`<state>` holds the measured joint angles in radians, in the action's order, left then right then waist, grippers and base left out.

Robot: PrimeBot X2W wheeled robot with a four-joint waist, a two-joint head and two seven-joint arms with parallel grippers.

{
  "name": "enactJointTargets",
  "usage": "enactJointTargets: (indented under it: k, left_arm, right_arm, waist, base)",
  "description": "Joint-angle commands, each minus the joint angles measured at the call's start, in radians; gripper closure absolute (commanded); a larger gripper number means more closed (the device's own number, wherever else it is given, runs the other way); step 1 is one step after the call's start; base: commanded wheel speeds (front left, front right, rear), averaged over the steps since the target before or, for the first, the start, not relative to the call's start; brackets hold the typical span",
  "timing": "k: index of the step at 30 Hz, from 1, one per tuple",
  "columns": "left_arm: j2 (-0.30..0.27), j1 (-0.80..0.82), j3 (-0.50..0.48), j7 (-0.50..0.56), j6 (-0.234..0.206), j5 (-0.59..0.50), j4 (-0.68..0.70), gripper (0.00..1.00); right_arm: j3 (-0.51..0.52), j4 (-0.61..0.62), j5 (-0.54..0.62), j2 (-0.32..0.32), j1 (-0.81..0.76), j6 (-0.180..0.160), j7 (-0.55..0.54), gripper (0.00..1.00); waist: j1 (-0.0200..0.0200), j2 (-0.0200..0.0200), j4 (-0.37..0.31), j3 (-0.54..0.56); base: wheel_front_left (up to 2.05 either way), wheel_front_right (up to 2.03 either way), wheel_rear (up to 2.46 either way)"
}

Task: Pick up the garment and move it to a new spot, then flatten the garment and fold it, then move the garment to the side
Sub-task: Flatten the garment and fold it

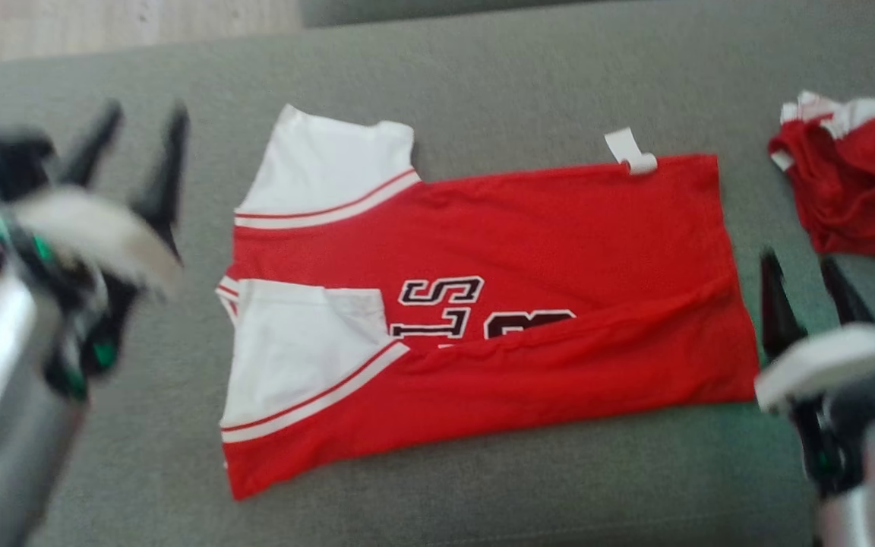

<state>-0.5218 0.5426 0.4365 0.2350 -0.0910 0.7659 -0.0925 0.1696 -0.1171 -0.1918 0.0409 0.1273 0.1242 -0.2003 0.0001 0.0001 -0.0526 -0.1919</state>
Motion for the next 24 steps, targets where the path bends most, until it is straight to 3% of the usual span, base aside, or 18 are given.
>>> enactJointTargets:
  k: [1,7,14,24]
  left_arm:
    - [-0.045,0.115,-0.046,0.028,0.016,-0.012,-0.02,0.0]
    - [-0.064,0.298,-0.008,0.099,0.068,-0.056,-0.197,0.0]
    - [-0.084,0.386,0.037,0.159,0.116,-0.086,-0.356,0.0]
    - [-0.103,0.403,0.074,0.235,0.124,-0.098,-0.437,0.0]
  right_arm:
    - [-0.048,0.057,0.002,0.009,0.073,0.007,-0.012,0.0]
    - [-0.143,0.075,-0.001,0.009,0.193,0.007,-0.025,0.0]
    - [-0.208,0.063,-0.01,0.009,0.266,0.007,-0.011,0.0]
    - [-0.232,0.028,-0.031,0.009,0.289,0.007,0.03,0.0]
  waist:
    - [-0.0001,-0.0001,-0.042,-0.058]
    - [-0.0001,-0.0001,-0.122,-0.164]
    - [-0.0001,-0.0001,-0.197,-0.258]
    - [-0.0001,-0.0001,-0.238,-0.304]
  base:
    - [0.0,0.0,0.0]
    - [0.0,0.0,0.0]
    - [0.0,0.0,0.0]
    - [0.0,0.0,0.0]
